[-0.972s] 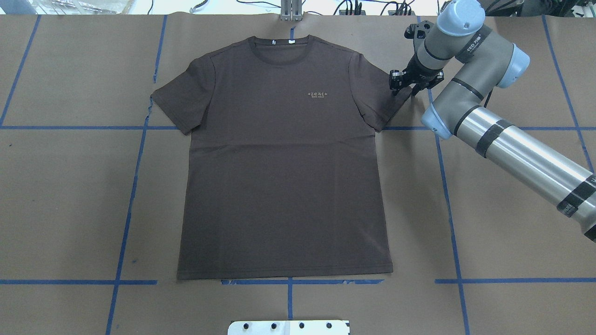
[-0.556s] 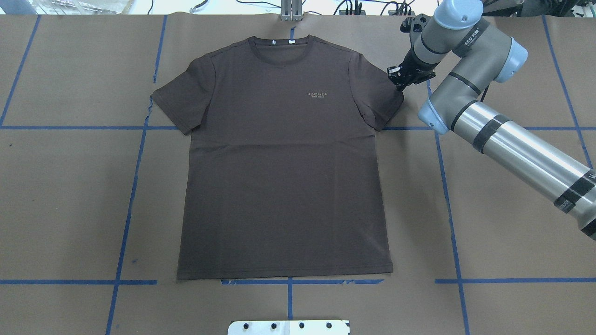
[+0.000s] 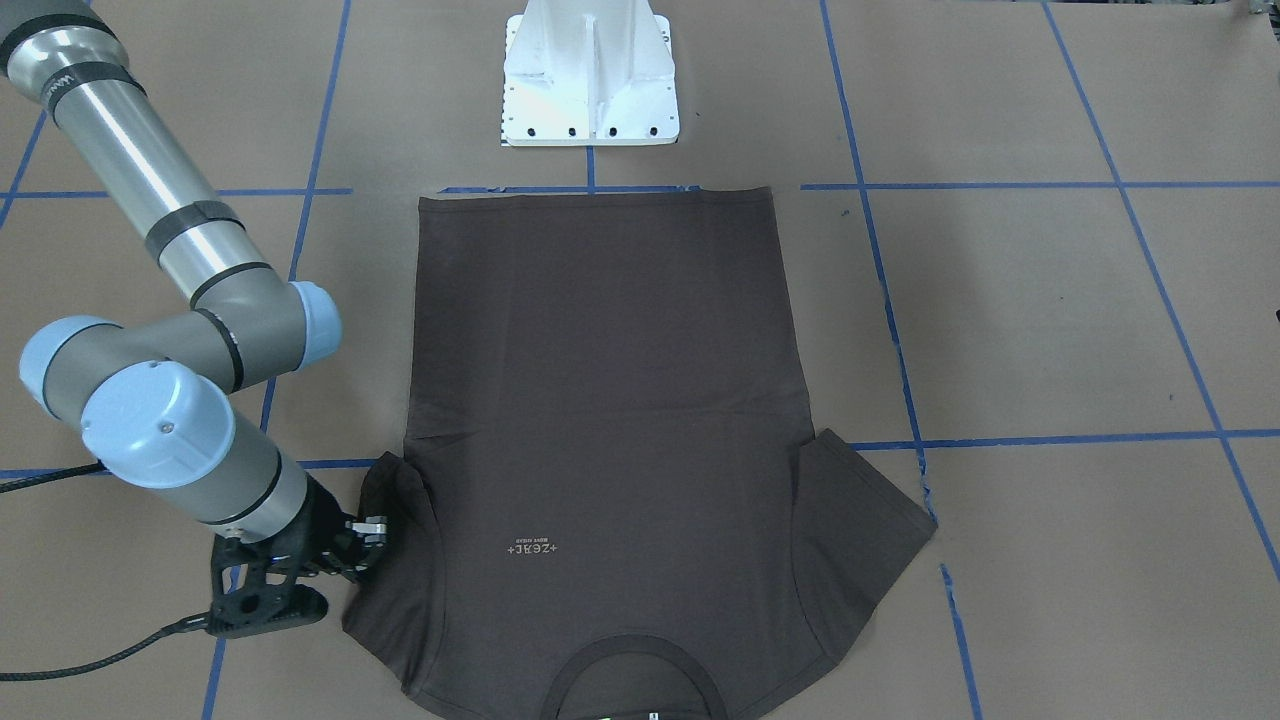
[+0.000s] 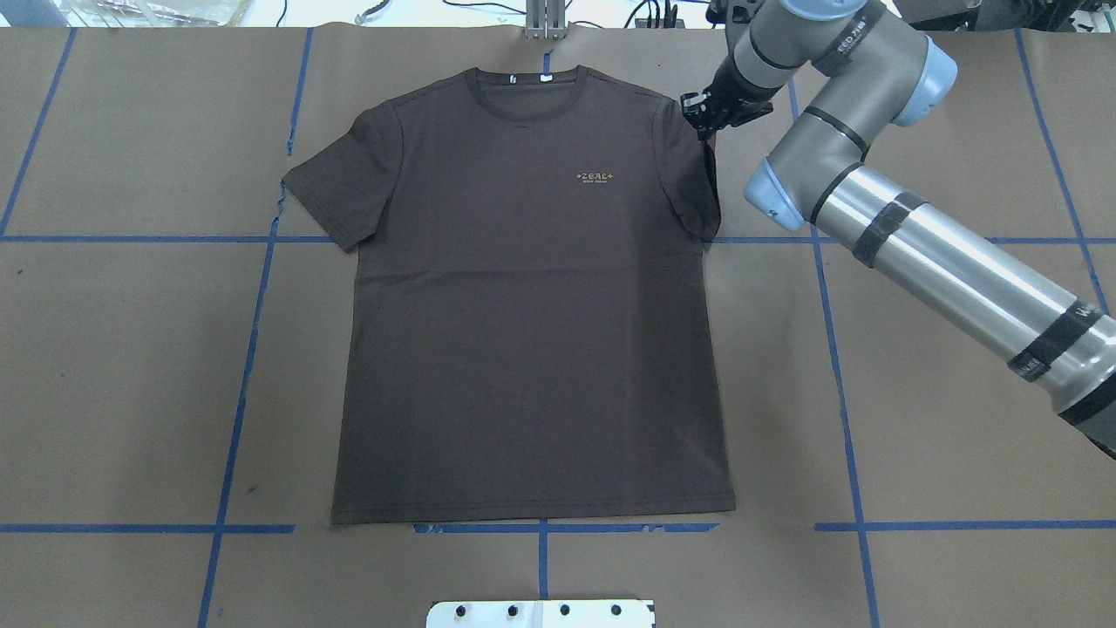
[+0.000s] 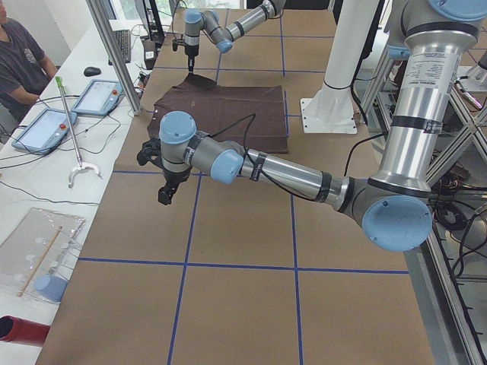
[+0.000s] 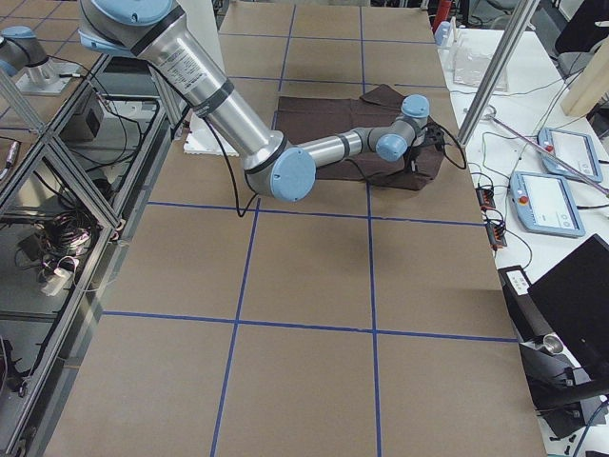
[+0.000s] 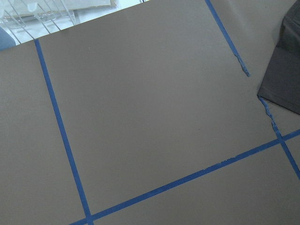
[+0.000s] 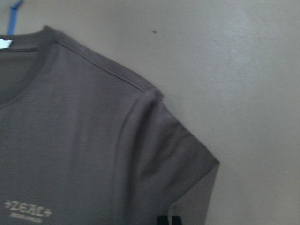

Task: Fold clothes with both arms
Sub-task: 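Grasp the sleeve with the right gripper and fold it inward over the chest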

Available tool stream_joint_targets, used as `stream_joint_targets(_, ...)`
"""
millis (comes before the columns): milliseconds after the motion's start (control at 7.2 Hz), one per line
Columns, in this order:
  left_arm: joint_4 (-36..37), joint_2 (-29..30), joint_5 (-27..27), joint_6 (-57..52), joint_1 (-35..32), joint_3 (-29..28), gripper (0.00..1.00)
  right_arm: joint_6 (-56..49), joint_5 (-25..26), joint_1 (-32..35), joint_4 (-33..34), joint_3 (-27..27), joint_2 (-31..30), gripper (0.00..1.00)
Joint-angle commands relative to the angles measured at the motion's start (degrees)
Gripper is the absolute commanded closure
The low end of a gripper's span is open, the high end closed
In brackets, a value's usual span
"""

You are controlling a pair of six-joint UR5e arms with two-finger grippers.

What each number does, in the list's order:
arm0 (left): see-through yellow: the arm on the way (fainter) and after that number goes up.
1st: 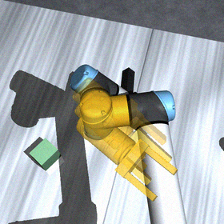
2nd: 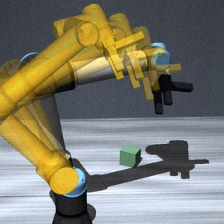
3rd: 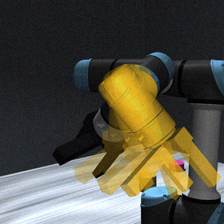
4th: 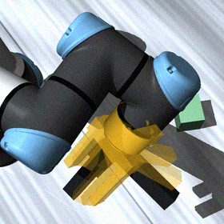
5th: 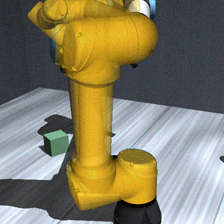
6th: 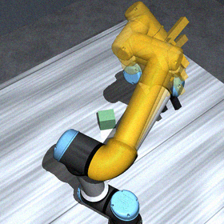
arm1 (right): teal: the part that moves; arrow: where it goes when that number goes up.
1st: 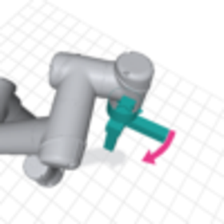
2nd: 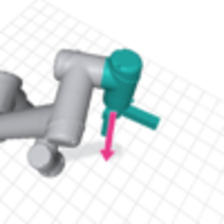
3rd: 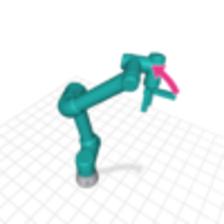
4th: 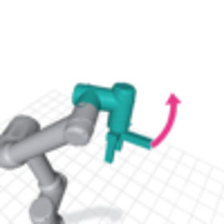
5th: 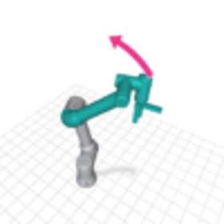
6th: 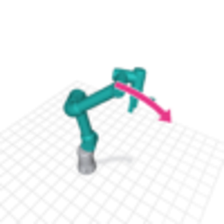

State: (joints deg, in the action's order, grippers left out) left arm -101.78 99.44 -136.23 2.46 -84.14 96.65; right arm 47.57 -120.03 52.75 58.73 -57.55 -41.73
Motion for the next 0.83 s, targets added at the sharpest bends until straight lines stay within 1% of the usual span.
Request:
stream_joint_targets(0, 0.0, 0.1, 0.0, 0.1, -0.1, 0.0, 0.0, 0.2, 5.7, -4.6, 0.0, 1.5, 5.7, 1.0)
stream_joint_targets(139, 0.0, 0.1, 0.0, 0.2, -0.1, 0.0, 0.0, 0.2, 8.4, -6.2, 0.0, 4.3, 8.0, 1.0)
stream_joint_targets(278, 0.0, 0.1, 0.0, 0.1, -0.1, 0.0, 0.0, 0.2, 9.6, -7.0, -0.1, 5.2, 8.7, 1.0)
stream_joint_targets(694, 0.0, 0.2, 0.0, 0.3, -0.1, -0.1, 0.0, 0.3, 9.7, -7.0, -0.2, 5.3, 8.7, 1.0)
